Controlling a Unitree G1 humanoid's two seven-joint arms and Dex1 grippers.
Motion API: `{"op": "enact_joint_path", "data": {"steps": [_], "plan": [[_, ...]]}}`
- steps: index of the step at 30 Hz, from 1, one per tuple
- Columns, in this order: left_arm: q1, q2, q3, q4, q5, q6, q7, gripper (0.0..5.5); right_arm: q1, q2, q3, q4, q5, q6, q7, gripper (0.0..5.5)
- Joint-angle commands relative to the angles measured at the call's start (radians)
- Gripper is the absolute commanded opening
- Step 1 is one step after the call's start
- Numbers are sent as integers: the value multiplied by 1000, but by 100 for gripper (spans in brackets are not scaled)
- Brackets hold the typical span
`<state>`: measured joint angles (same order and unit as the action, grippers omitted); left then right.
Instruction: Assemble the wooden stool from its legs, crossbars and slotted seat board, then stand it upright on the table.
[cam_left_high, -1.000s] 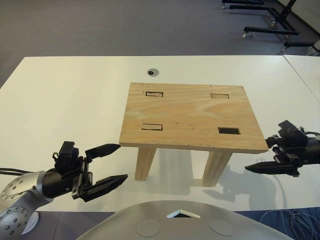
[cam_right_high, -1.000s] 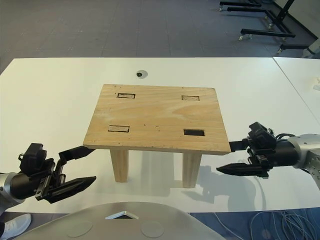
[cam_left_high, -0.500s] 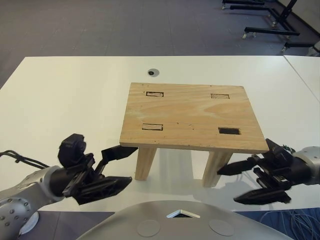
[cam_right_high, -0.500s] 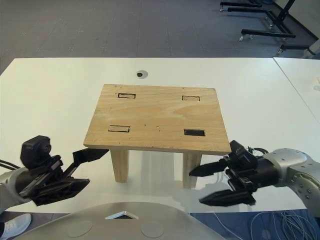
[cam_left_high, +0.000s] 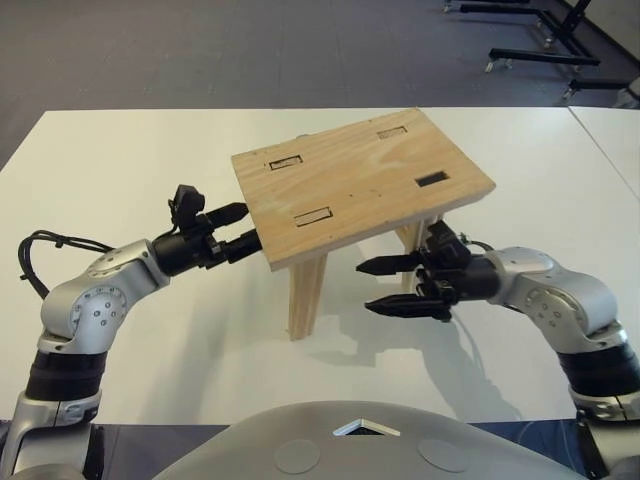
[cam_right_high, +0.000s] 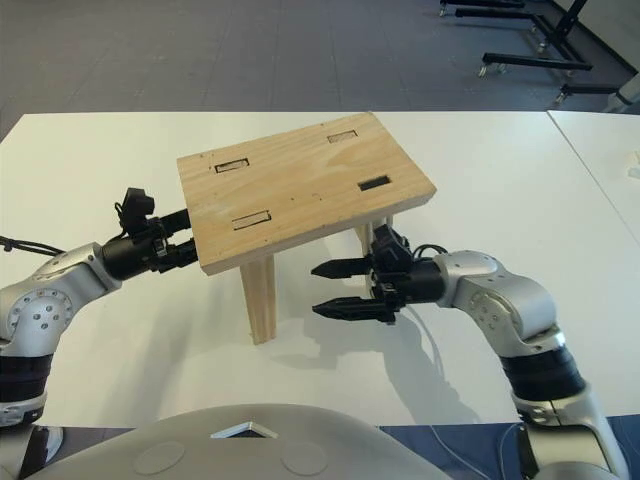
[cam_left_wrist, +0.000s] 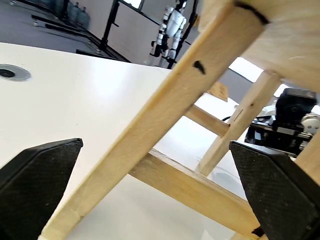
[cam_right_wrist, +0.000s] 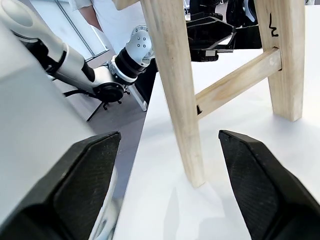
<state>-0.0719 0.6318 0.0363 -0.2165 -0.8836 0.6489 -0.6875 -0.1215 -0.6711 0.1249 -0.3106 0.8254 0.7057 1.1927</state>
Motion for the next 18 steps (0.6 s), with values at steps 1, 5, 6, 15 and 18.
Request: {"op": "enact_joint_path", "data": {"steps": [1, 5, 6, 15, 18], "plan": [[-70, -27, 9, 79, 110, -55, 29, 538, -50, 30, 43, -26, 11, 44, -11, 361], [-103, -44, 31, 144, 176, -87, 29, 538, -18, -86, 24, -79, 112, 138, 144, 361], [-110, -49, 31, 159, 190, -96, 27, 538, -21, -99, 9, -74, 136, 157, 163, 361], [-245, -155, 9, 309, 328, -185, 56, 538, -152, 141, 96, 25, 67, 118, -1, 361], [-345, -188, 18, 439, 412, -266, 98, 538, -162, 180, 106, 43, 49, 98, -11, 361]]}}
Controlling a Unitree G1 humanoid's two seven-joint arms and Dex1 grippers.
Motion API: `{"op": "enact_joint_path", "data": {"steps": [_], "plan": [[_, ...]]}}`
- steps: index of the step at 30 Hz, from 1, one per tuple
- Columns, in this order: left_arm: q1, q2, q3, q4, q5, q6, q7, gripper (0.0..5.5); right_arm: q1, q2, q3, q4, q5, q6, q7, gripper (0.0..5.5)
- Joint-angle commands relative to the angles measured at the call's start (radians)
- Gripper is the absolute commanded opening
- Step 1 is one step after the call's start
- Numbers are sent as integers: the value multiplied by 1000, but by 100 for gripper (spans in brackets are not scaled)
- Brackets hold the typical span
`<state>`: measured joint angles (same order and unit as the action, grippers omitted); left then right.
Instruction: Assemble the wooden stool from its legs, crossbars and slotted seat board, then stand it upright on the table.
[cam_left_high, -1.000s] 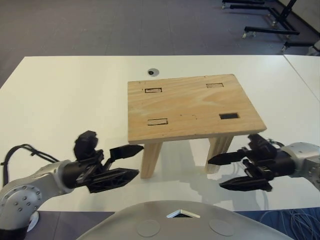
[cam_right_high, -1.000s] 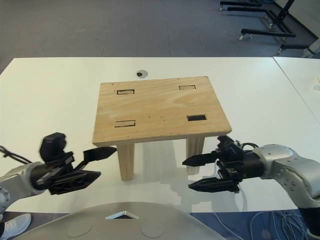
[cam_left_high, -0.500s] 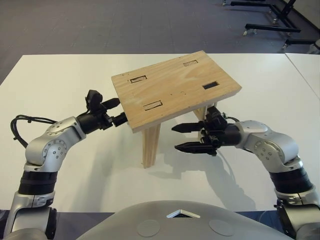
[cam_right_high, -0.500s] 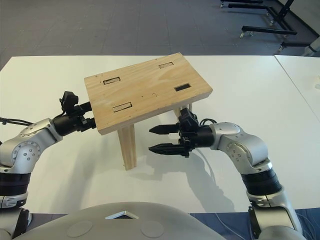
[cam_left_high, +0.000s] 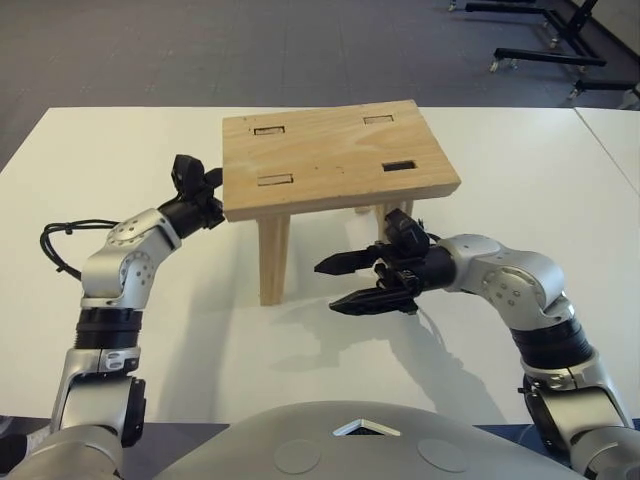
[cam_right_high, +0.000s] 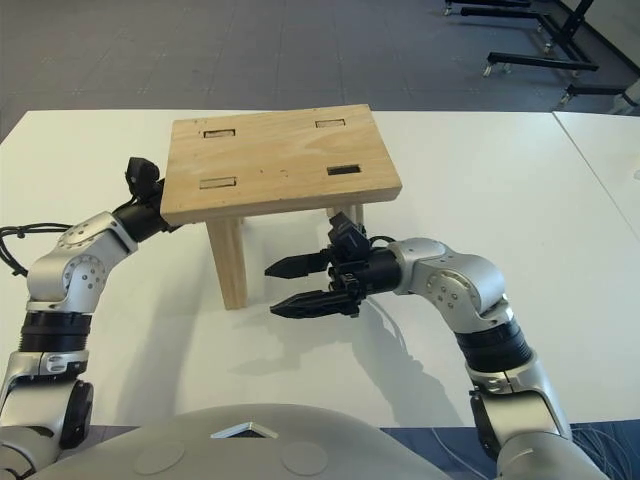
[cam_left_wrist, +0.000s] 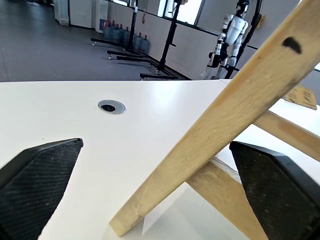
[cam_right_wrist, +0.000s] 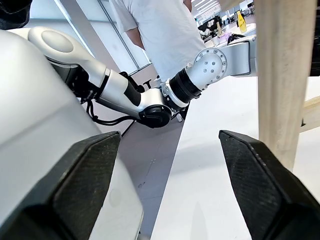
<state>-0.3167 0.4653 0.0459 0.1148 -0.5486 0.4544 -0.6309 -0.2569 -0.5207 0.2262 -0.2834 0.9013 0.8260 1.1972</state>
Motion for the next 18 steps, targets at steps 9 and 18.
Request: {"op": "enact_joint_path", "data": {"steps": [9, 18], "plan": [[-60, 21, 139, 29, 40, -68, 4, 538, -4, 50, -45, 26, -44, -65, -36, 361], [224, -7, 459, -493, -311, 5, 43, 538, 128, 41, -506, -178, 494, -79, -206, 361]]}}
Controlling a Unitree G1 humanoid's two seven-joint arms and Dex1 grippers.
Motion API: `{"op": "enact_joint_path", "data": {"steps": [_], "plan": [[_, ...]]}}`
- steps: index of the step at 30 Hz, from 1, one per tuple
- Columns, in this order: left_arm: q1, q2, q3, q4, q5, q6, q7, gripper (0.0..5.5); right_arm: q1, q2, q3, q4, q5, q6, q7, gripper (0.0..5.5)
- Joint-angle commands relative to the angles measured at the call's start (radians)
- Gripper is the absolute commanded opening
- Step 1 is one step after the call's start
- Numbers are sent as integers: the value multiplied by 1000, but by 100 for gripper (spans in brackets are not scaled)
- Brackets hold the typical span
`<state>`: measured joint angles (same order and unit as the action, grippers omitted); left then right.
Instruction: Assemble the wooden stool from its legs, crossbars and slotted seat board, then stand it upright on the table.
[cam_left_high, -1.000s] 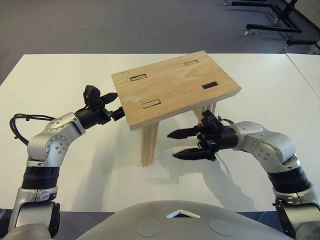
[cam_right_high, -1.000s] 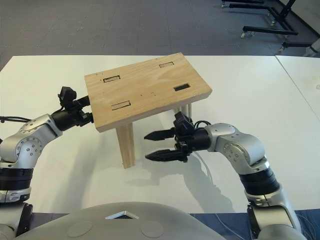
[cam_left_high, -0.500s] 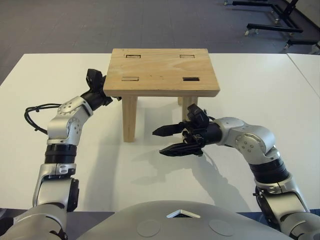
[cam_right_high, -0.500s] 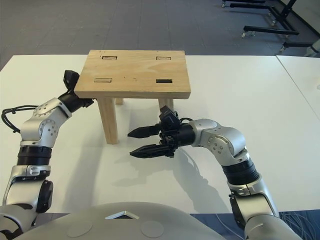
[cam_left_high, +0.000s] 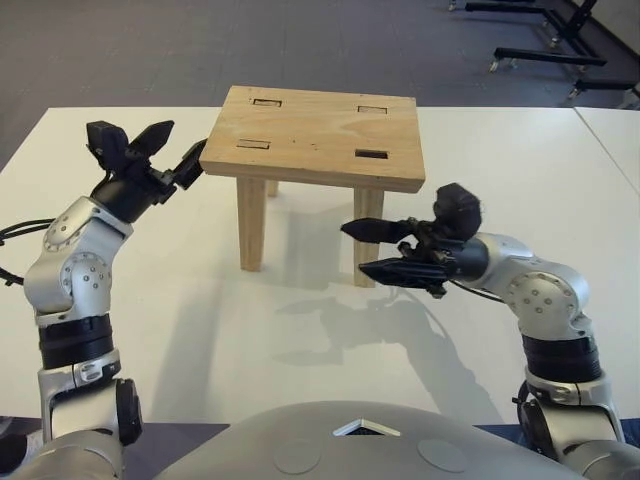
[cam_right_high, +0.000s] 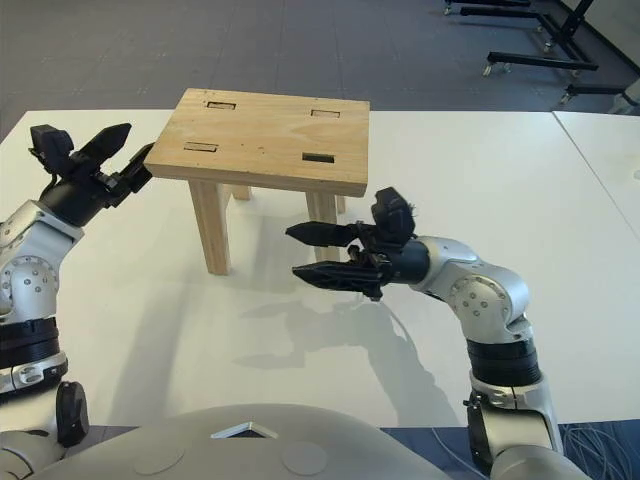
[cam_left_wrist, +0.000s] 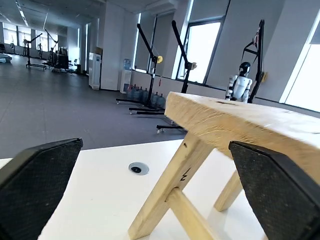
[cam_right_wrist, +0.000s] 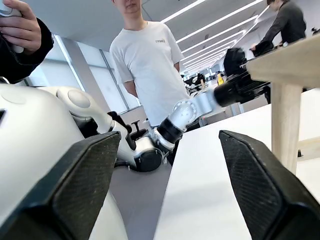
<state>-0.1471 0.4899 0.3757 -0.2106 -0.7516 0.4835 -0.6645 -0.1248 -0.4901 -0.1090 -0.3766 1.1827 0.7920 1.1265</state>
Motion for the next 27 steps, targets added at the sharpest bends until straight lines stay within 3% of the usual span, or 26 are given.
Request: {"op": "enact_joint_path", "data": {"steps": [1, 5, 8, 12, 16, 21, 27], "plan": [[37, -48, 164, -209, -141, -39, 132, 538, -26, 26, -214, -98, 265, -79, -208, 361], [-73, -57, 151, -259, -115, -72, 291, 538, -98, 110, -202, -93, 154, -203, -393, 361], [-136, -84, 71, -292, -47, -114, 352, 538, -153, 213, -113, -67, -166, -384, -546, 361], [-146, -249, -63, -333, 82, -221, 482, 538, -118, 325, 30, -81, -476, -600, -605, 361], [-153, -277, -129, -296, 221, -278, 527, 538, -206, 398, 6, 38, -708, -779, -767, 361], [-150, -277, -205, -232, 378, -361, 520, 538, -256, 433, 23, 135, -871, -911, -859, 361], [-134, -257, -253, -153, 609, -458, 562, 538, -261, 437, 39, 171, -900, -924, -878, 361]]}}
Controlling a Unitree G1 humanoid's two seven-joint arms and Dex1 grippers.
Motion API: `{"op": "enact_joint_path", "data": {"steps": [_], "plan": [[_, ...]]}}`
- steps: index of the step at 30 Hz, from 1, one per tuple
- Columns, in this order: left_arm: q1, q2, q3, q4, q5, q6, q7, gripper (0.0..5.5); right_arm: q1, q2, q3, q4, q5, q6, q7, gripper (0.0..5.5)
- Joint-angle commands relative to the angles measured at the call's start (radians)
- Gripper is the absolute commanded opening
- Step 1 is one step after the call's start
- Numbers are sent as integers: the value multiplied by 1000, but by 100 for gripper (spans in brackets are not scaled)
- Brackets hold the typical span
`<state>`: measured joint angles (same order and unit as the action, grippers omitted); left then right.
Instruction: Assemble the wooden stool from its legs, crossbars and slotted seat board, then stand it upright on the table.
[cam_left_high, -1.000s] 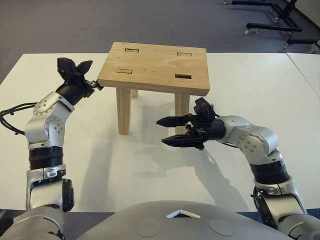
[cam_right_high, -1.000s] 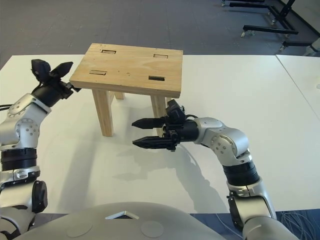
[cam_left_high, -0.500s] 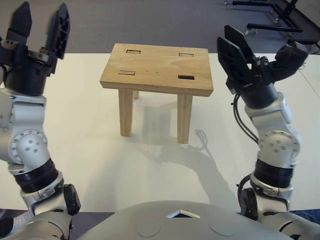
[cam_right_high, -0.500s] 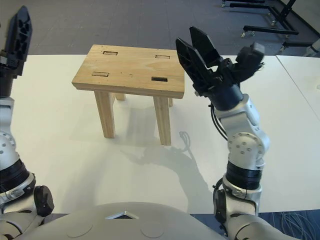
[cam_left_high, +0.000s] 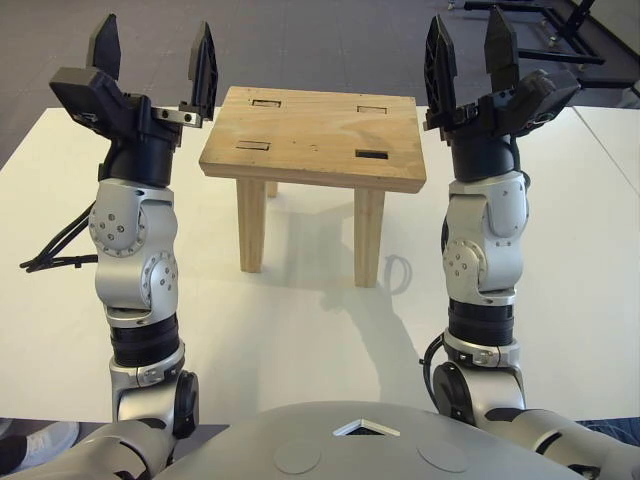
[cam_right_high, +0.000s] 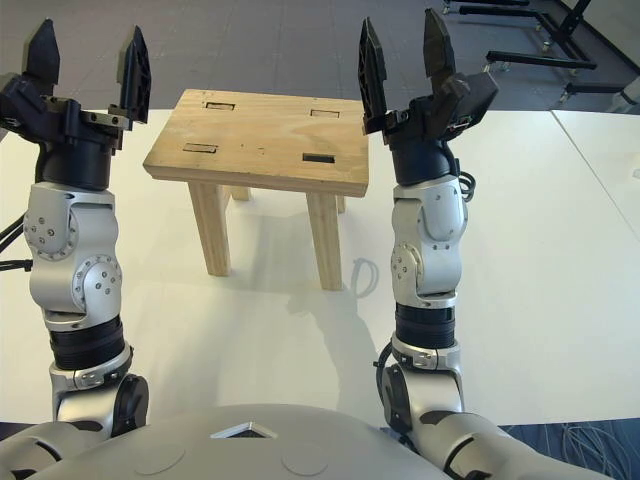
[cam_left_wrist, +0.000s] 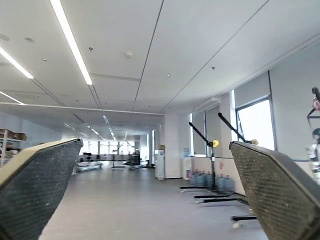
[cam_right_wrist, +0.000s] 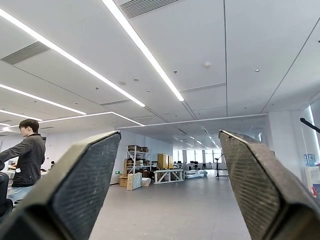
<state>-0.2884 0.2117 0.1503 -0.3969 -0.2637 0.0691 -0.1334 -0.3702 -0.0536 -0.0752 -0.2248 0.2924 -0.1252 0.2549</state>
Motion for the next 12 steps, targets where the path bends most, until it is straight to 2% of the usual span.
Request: {"op": "enact_joint_path", "data": {"steps": [1, 5, 11, 12], "plan": [[11, 25, -38, 42, 173, -62, 45, 538, -15, -3, 6, 25, -15, -10, -6, 361], [25, -13, -59, 47, 319, -101, 139, 538, -11, -13, 0, 42, -28, -10, -13, 361], [24, -40, -66, 44, 319, -111, 145, 538, -9, -18, -5, 53, -26, -16, -18, 361], [24, -42, -66, 43, 315, -111, 142, 540, -11, -18, -5, 56, -28, -18, -19, 381]]}}
